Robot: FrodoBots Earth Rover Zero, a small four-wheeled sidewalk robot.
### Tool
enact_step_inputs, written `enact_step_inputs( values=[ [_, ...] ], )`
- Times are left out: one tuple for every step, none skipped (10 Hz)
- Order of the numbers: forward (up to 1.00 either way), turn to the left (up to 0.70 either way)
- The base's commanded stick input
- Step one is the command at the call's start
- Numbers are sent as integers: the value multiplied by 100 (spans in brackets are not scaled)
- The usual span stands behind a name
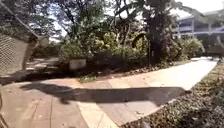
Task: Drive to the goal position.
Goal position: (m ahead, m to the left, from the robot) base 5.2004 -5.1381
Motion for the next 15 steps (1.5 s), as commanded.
enact_step_inputs(
  values=[
    [50,0],
    [50,0],
    [50,-47],
    [50,-50],
    [50,-50],
    [50,-50],
    [50,-50],
    [50,-50],
    [50,-50],
    [50,-50],
    [50,-50],
    [50,-50],
    [50,-50],
    [50,-50],
    [50,-50]
  ],
)
